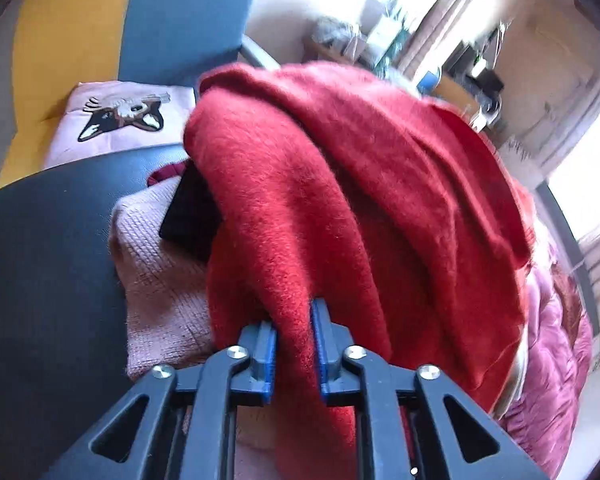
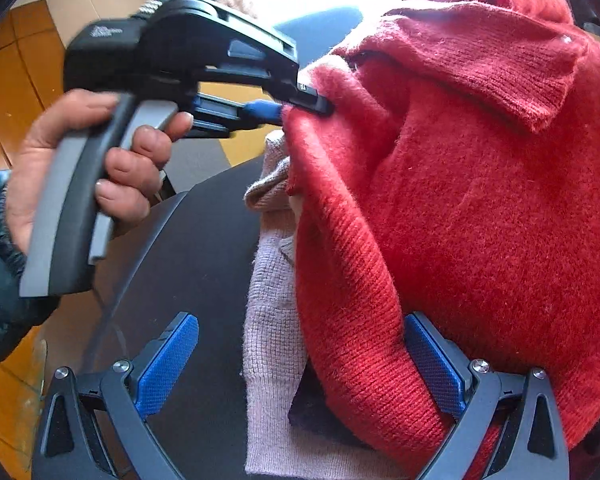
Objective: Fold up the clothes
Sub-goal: 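Close the left gripper on the red sweater in the pile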
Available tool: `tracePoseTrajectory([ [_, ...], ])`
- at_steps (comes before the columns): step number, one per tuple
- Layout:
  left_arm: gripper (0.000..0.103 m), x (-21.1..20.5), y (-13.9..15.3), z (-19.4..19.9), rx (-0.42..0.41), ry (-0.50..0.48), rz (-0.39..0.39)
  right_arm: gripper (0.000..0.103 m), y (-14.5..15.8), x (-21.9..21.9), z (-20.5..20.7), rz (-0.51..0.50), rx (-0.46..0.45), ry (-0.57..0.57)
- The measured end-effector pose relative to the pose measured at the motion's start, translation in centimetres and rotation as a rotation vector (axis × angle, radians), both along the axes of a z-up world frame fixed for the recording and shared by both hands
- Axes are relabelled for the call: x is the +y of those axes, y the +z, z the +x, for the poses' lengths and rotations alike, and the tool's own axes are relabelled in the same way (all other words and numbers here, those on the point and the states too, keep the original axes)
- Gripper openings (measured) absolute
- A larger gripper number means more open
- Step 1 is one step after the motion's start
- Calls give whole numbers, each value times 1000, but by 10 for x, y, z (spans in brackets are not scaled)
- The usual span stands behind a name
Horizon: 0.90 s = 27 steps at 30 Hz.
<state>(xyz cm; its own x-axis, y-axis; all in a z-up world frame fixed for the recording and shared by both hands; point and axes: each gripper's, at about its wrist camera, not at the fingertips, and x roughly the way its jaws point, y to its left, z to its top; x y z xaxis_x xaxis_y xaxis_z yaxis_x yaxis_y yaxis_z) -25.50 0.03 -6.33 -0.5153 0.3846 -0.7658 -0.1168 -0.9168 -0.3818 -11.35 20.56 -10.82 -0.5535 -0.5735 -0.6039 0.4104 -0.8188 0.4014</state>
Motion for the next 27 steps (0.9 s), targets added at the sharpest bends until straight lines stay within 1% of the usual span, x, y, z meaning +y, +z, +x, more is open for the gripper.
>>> tracePoseTrajectory([
  [1,7,-2,5,8,26,-1,-6,103,1,5,-1,-13,-10,2],
  [2,7,-6,10,18,50,2,-1,101,5,5,-7,-33,-27,-8],
  [3,7,-11,16,29,71,6,14,96,9,3,-14,-56,-46,-22],
  [5,7,-22,27,52,110,15,46,90,15,14,-19,-113,-72,-59],
  [10,5,-58,45,122,165,32,134,89,26,29,-11,-164,-86,-96],
  [11,0,-68,48,137,174,44,149,90,27,28,-7,-168,-89,-96],
  [15,0,-108,58,195,202,94,197,91,32,17,15,-162,-97,-56],
  [17,0,-133,56,224,202,134,169,91,34,9,24,-157,-101,-25],
  [19,0,-157,48,247,184,168,148,91,35,-4,36,-134,-97,3],
  [21,0,-179,40,268,162,219,100,91,38,-10,41,-114,-98,23],
  [22,0,-188,35,277,146,240,89,91,43,-11,49,-105,-101,27],
  [24,0,-203,21,291,105,273,90,92,47,-17,49,-92,-110,23],
  [27,8,-214,5,298,63,306,82,92,52,-13,50,-66,-128,5],
])
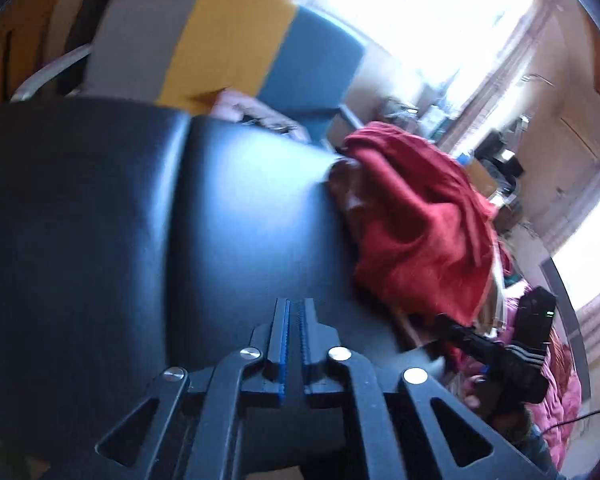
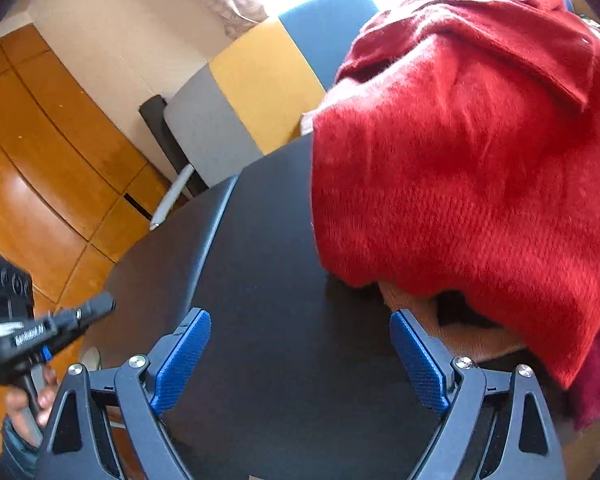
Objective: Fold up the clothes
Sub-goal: 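Close the left gripper on the red sweater in the pile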
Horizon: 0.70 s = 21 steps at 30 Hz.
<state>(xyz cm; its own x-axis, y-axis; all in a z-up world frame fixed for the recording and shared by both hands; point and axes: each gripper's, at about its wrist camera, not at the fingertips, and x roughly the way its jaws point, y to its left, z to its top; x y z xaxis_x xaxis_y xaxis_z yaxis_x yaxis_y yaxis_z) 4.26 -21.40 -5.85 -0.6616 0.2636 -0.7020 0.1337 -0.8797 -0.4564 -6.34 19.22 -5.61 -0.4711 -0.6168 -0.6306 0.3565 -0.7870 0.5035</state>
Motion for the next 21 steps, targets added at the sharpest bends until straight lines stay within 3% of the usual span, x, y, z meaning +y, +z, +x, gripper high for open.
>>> tracePoseTrajectory([
  [5,21,5,-17,-14,-45,-32,33,93,2,4,1,59,23,-27],
  [9,23,22,-24,-45,-69,-72,73,93,22,17,-13,90,108,-73],
  [18,31,70,-21,-167,-61,-160,209,93,57,27,-64,246,266,-171],
  [21,43,84,-24,-213,-52,-179,276,93,75,19,-89,302,339,-185],
])
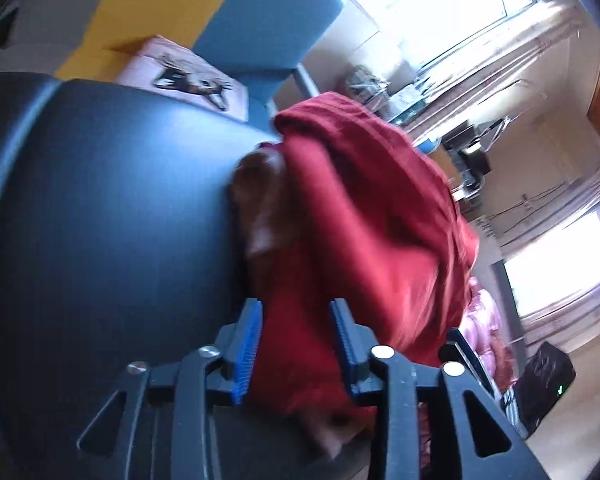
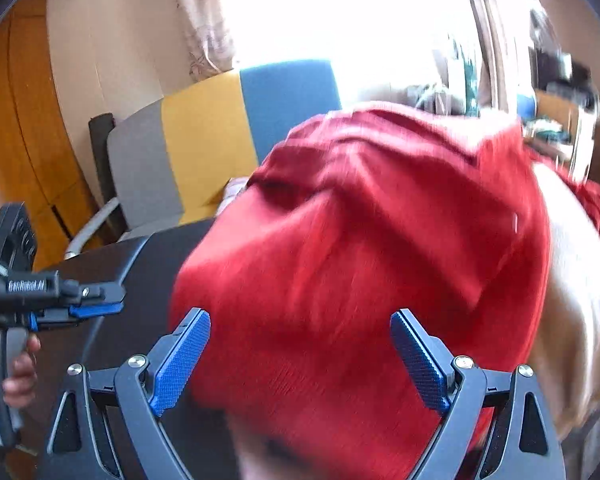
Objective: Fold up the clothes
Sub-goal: 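Close the left gripper on the red sweater in the pile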
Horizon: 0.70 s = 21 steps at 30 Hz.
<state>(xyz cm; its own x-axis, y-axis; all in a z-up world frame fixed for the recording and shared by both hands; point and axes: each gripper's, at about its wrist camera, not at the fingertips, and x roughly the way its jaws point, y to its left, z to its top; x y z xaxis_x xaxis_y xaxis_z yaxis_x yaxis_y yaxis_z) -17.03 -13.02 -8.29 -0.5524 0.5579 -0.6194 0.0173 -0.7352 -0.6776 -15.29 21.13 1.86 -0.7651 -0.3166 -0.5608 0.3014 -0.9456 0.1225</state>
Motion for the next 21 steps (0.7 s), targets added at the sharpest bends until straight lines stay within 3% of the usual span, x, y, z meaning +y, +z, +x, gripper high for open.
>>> tracePoseTrajectory([
  [7,43,20,-37,-93,-95,-31,163,97,37,-37,-73,216,186,2],
  [9,39,25,-46,-108,-112,-41,190,95,33,-54,-100,301,190,24],
  [10,24,28,-47,-108,-102,-41,161,95,28,-63,-115,367,192,24],
  [11,15,31,-48,-107,-92,-42,133,88,22,-67,-125,413,177,12],
  [12,12,34,-50,-107,-82,-42,104,65,15,-70,-133,453,157,-3],
  [14,9,35,-43,-91,-33,-38,68,34,1,-74,-148,531,116,-34],
  [17,8,33,-29,-59,51,-29,30,25,5,-67,-137,456,108,-42],
  [21,7,31,-4,0,141,-43,-2,22,14,-61,-103,301,61,-11],
])
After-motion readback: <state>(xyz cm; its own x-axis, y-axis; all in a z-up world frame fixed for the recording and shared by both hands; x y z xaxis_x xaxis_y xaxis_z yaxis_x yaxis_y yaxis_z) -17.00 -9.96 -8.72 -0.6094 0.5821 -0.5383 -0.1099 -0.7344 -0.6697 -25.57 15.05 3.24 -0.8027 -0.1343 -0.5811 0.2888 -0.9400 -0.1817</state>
